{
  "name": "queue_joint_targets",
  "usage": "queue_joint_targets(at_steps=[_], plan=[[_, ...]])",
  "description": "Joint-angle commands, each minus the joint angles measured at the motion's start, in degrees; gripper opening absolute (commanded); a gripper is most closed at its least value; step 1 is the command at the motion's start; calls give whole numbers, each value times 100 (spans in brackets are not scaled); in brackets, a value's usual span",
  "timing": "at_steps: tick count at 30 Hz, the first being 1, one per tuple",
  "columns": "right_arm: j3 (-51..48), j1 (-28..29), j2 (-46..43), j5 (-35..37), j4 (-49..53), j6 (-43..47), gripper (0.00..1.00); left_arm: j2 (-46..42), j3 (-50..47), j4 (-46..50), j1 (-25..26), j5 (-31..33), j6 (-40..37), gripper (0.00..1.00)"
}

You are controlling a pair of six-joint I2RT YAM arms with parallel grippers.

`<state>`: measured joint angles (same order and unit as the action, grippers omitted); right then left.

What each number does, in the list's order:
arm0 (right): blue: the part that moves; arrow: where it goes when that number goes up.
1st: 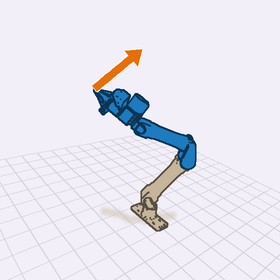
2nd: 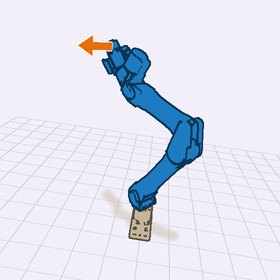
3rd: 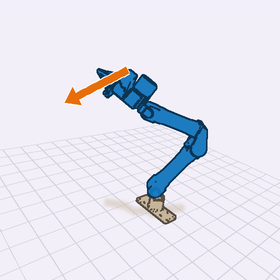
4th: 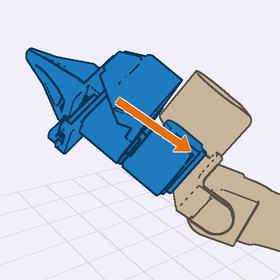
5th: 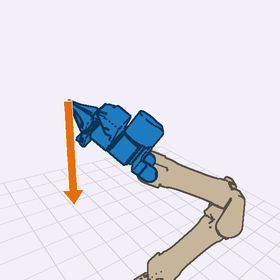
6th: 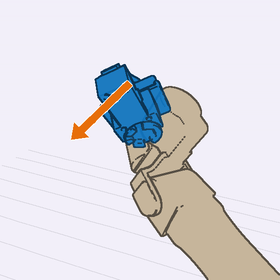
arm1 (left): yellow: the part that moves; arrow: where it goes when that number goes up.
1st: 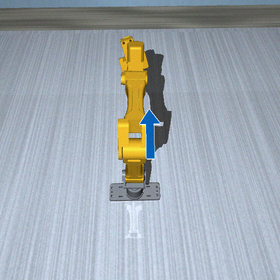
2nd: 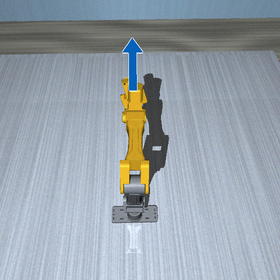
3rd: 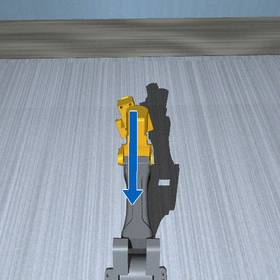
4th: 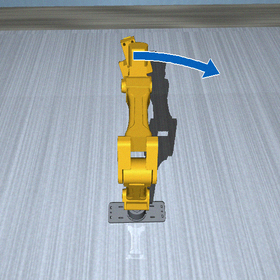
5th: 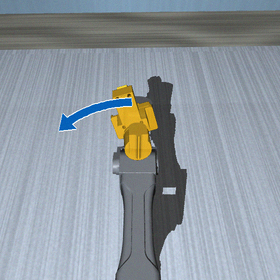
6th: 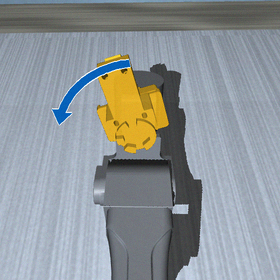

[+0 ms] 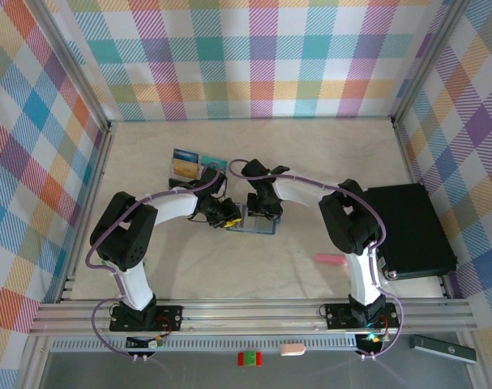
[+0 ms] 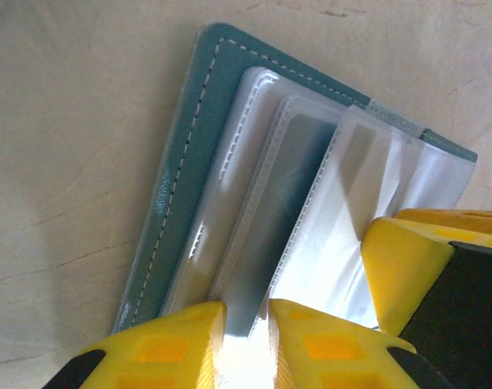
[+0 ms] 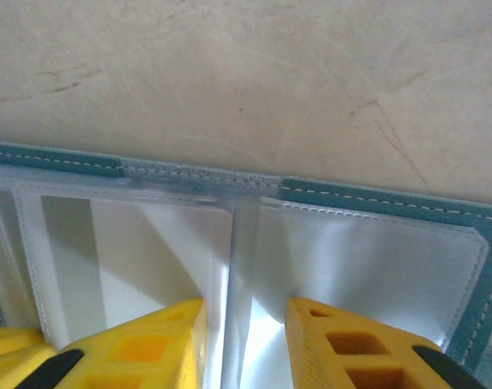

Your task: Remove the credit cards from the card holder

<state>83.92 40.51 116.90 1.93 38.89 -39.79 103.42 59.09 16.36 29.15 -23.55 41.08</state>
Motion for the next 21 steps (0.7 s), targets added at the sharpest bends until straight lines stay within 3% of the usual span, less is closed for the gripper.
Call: queue_joint_targets(at_steps=[1, 21], plan=[[-199, -50, -177, 46, 157, 48, 30, 205, -16, 438, 82, 145, -68, 23], [-596, -202, -132, -325, -206, 57, 29, 48, 425, 659, 309, -64, -275, 23]])
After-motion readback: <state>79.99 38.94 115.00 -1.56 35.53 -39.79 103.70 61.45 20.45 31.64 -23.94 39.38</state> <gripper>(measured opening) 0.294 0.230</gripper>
